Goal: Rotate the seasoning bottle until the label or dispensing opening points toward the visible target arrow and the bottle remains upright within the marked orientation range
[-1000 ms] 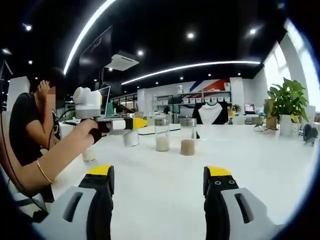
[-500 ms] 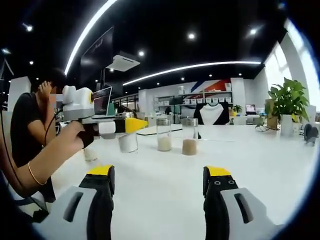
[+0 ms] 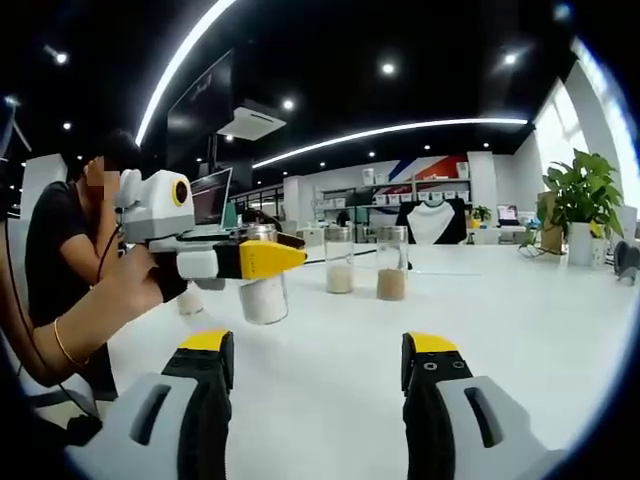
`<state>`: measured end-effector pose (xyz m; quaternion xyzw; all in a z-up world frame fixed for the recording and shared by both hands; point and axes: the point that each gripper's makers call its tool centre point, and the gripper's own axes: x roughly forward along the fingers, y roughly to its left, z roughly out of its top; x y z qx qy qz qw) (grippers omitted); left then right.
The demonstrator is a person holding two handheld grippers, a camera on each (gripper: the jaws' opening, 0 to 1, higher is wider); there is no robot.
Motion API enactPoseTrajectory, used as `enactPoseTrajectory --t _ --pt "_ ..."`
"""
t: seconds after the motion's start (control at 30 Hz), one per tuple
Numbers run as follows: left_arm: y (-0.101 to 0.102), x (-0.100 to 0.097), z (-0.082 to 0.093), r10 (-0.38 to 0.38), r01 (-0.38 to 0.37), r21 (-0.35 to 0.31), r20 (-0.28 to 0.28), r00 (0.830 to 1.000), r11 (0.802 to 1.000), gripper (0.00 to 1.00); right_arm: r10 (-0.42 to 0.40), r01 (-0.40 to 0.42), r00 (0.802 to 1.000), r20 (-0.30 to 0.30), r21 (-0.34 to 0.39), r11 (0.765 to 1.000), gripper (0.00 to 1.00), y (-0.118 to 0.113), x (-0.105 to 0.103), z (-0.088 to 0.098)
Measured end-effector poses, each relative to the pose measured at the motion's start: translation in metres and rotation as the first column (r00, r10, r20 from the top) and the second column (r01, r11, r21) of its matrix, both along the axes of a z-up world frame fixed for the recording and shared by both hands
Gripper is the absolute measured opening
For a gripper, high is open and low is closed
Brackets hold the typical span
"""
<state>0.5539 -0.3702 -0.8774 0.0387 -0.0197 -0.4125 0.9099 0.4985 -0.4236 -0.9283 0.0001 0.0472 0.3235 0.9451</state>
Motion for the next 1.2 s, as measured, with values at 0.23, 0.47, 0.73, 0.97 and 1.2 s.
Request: enactPoseTrajectory --t 0.23,0.47,0.73,0.97,1.2 --pt "-0.004 -0.008 -0.008 -0.036 0.036 0.001 -0.020 0.999 0.999 0.40 0.005 -0.005 1.000 -0.014 0.004 1.000 0.67 0.001 0.000 -0.007" --pt "-0.012 -0.019 -0.015 -0.132 0.128 -0.058 -0.070 0.989 0.990 0.40 0.024 -0.024 0.999 -0.025 0.000 1.000 0.66 0.006 -0.003 -0.010" --pt "-0.023 -0.030 -0.025 -0.170 0.171 0.006 -0.085 0.982 0.985 0.41 0.057 -0.057 0.998 -0.018 -0.003 0.998 0.60 0.014 -0.004 -0.008" --pt "-0.029 -0.043 -0.023 -0.252 0.252 -0.005 -0.082 0.964 0.968 0.41 0.120 -0.120 0.993 -0.005 -0.030 0.992 0.59 0.025 -0.010 -0.006" --pt "-0.034 -0.053 -0.021 -0.297 0.301 0.049 -0.079 0.952 0.952 0.41 0.190 -0.188 0.981 0.030 -0.042 0.981 0.58 0.043 -0.019 0.000"
